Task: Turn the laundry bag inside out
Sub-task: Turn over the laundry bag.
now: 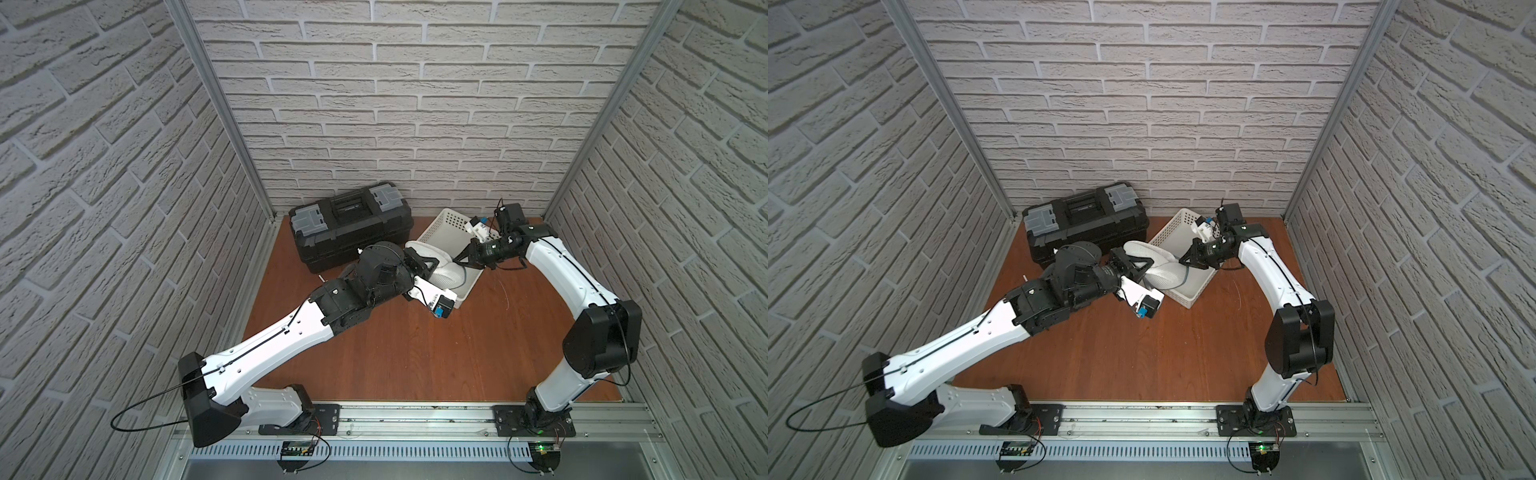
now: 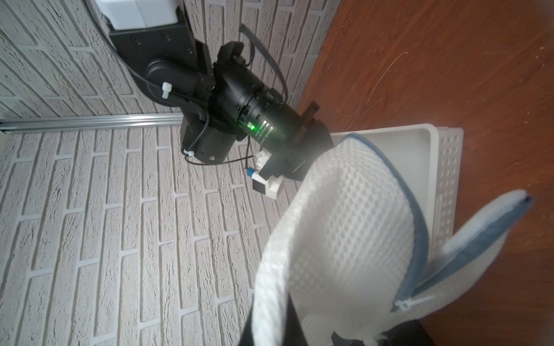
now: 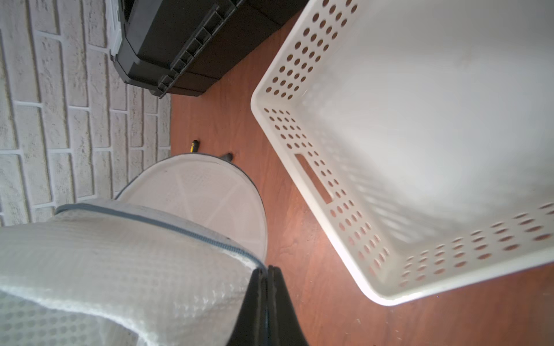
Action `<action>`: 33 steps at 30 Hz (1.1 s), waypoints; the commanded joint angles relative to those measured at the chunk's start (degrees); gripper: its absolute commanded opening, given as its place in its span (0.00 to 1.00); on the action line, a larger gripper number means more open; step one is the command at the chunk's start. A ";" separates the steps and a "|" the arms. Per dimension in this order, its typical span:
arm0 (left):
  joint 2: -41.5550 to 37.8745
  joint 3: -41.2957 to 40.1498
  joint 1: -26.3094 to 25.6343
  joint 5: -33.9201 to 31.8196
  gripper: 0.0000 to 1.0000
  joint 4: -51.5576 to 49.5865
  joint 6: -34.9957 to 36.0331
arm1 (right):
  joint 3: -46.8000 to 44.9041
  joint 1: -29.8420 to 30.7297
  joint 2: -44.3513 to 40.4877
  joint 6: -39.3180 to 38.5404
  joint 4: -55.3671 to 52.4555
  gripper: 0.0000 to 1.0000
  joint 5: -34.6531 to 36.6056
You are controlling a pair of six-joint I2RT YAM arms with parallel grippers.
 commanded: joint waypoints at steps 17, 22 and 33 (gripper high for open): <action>5.31 0.52 5.20 -10.46 0.00 21.16 -11.06 | -5.49 0.05 -17.82 28.07 20.76 0.18 -3.75; 7.07 0.32 5.26 -15.43 0.00 21.37 -11.14 | -2.59 -0.73 -20.73 24.97 15.16 0.18 0.48; 7.34 2.11 5.19 -11.56 0.00 24.93 -11.87 | -5.21 -0.97 -21.17 21.62 14.05 0.31 1.02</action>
